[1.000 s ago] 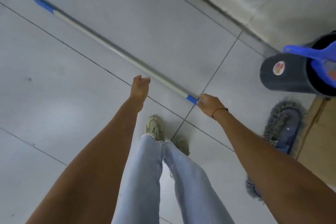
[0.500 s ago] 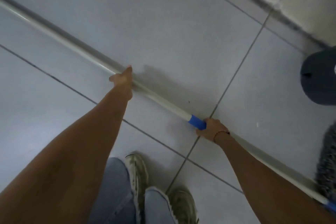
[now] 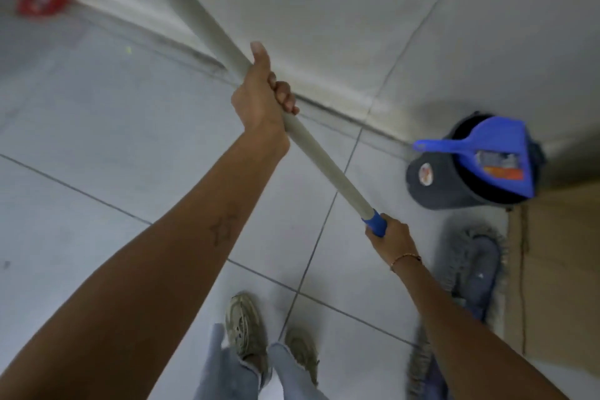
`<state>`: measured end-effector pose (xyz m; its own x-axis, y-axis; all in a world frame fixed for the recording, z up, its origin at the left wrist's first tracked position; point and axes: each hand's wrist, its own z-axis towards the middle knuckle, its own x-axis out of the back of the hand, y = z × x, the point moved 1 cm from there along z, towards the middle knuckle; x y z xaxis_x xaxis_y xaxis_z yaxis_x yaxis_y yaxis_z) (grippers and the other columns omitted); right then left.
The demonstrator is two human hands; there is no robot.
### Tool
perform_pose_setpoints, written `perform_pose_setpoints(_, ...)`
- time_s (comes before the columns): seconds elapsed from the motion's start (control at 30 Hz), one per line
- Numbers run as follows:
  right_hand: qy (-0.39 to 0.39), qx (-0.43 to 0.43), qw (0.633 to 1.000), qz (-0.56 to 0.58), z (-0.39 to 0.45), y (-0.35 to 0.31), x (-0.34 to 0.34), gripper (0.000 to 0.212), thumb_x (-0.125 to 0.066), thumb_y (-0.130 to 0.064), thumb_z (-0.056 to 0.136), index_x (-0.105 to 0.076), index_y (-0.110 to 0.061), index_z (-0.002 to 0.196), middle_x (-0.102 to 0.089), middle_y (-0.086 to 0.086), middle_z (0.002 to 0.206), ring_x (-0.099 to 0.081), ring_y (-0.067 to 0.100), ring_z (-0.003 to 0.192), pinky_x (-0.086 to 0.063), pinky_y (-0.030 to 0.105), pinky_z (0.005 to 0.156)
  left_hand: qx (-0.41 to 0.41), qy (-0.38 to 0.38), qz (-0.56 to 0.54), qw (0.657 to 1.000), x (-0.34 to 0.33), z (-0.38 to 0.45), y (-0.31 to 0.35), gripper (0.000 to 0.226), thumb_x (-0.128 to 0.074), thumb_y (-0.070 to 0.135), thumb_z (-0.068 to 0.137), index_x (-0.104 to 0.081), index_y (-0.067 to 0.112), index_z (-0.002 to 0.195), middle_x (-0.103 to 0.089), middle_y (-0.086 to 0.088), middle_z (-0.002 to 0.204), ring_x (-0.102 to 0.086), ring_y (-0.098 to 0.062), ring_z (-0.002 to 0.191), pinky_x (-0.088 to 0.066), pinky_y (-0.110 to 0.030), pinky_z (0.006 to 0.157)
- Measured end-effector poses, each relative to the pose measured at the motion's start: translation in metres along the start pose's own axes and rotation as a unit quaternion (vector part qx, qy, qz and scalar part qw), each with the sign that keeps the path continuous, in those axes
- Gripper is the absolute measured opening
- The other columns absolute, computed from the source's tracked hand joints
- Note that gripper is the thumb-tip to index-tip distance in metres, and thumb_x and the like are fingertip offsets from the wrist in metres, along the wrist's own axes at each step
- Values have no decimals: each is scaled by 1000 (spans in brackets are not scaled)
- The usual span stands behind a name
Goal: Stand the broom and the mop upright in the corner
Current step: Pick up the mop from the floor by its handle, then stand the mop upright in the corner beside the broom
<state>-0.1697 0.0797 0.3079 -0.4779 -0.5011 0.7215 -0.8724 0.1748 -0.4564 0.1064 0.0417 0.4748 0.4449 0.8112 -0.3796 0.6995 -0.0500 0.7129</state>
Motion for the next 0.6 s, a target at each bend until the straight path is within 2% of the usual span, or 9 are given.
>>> perform_pose_setpoints(0.13, 53, 6, 995, 78, -53, -45, 84, 22, -66, -25, 82, -62, -3, 83, -59, 10, 64, -57, 27, 61, -50, 35, 60, -49, -76, 46, 995, -94, -101, 83, 51, -63, 54, 80, -40, 19, 51, -38, 1, 44, -34, -14, 38, -36, -25, 42)
perform_pose_setpoints(0.23, 73, 9, 989, 126, -94, -75, 145, 20, -65, -30, 83, -56, -13, 76, -52, -1, 56, -55, 25, 60, -44, 30, 55, -70, -150, 89, 982, -154, -173, 135, 51, -63, 53, 81, -40, 18, 51, -36, 0, 44, -34, -15, 38, -35, -25, 43)
perform_pose_setpoints(0.3, 92, 12, 985, 146, -117, -88, 179, 18, -65, -28, 83, -54, -15, 77, -51, -1, 56, -52, 23, 59, -41, 28, 56, -91, -203, 110, 969, -187, -217, 157, 51, -64, 52, 81, -40, 18, 50, -36, 0, 44, -33, -15, 38, -35, -26, 43)
perform_pose_setpoints(0.37, 112, 18, 980, 166, -135, -94, 206, 18, -66, -22, 83, -53, -12, 77, -49, 1, 57, -50, 23, 61, -38, 28, 60, -99, -253, 127, 954, -212, -251, 167, 52, -64, 51, 81, -39, 18, 49, -35, 0, 44, -32, -15, 38, -34, -26, 43)
perform_pose_setpoints(0.47, 121, 11, 974, 190, -155, -89, 231, 18, -68, -17, 82, -52, -10, 77, -47, -4, 56, -50, 24, 66, -39, 31, 63, -101, -325, 150, 928, -239, -292, 162, 54, -62, 50, 84, -37, 18, 48, -33, 1, 39, -31, -16, 37, -33, -28, 44)
perform_pose_setpoints(0.57, 140, -13, 968, 208, -184, -73, 257, 15, -70, -23, 79, -62, -10, 80, -64, 11, 67, -60, 31, 71, -51, 42, 67, -101, -398, 190, 891, -262, -345, 152, 55, -62, 47, 84, -35, 18, 46, -31, 2, 34, -31, -17, 34, -32, -26, 43)
perform_pose_setpoints(0.6, 140, -18, 968, 209, -188, -70, 258, 15, -70, -24, 79, -62, -14, 73, -63, 12, 65, -60, 29, 67, -51, 42, 66, -104, -407, 194, 886, -265, -355, 147, 55, -62, 46, 85, -35, 18, 46, -30, 1, 34, -30, -18, 34, -32, -25, 42)
